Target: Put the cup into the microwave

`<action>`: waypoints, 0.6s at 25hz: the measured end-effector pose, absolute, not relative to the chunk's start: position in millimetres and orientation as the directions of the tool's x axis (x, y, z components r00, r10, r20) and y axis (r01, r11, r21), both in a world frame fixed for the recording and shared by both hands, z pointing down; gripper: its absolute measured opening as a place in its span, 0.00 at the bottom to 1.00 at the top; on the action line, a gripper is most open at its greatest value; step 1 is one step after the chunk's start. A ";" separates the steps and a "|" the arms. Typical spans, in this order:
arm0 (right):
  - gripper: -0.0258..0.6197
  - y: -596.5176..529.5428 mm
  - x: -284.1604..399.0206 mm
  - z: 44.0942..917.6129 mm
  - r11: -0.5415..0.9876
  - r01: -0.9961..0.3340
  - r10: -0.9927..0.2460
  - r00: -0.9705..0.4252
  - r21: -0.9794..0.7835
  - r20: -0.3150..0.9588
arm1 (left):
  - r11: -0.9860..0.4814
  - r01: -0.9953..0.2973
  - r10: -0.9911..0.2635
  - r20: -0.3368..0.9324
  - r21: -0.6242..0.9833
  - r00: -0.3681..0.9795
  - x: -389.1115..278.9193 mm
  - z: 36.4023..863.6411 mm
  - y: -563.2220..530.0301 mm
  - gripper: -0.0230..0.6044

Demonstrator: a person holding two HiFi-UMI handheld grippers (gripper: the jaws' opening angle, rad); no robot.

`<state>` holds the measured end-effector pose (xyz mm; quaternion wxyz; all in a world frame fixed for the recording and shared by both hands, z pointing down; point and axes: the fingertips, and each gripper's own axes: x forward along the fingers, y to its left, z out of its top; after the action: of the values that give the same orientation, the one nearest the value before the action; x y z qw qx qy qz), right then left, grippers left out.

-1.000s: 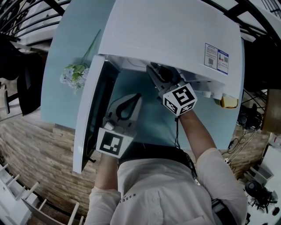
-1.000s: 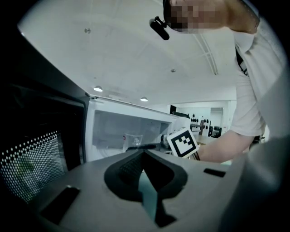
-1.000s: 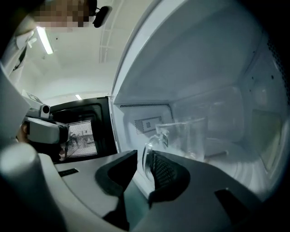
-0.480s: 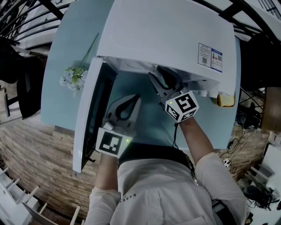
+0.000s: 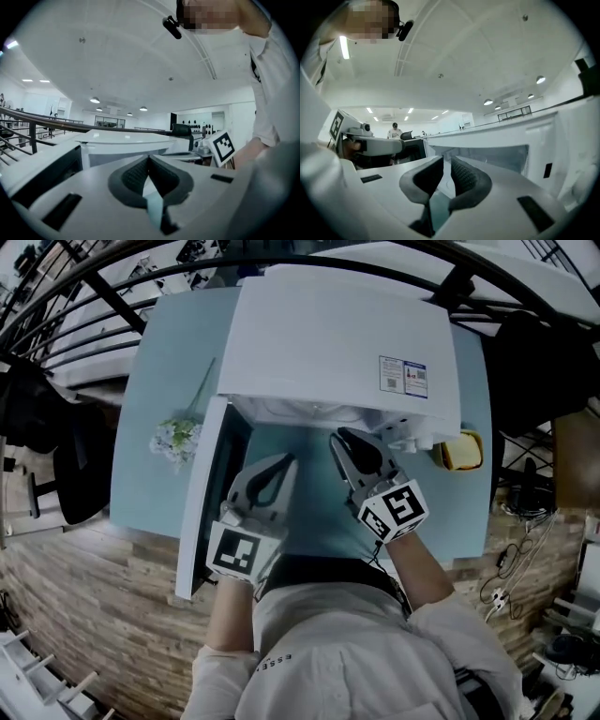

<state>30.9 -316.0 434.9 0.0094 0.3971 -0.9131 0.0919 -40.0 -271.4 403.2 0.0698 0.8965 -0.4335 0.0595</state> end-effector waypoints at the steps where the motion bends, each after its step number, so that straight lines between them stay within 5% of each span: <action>1: 0.12 -308.9 33.4 424.3 0.664 -0.730 -0.729 -0.680 -0.162 0.075 | -0.617 -0.784 -0.768 0.166 0.069 0.619 -40.8 397.2 -269.1 0.04; 15: 0.07 -255.6 70.2 334.0 0.556 -0.821 -0.825 -0.564 -0.131 0.030 | -0.685 -0.729 -0.724 0.116 0.000 0.680 -37.0 331.9 -239.1 0.04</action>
<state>70.2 -255.6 334.0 -0.0176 0.4668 -0.8818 0.0652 -37.0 -239.1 331.9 0.0233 0.9163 -0.3963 0.0535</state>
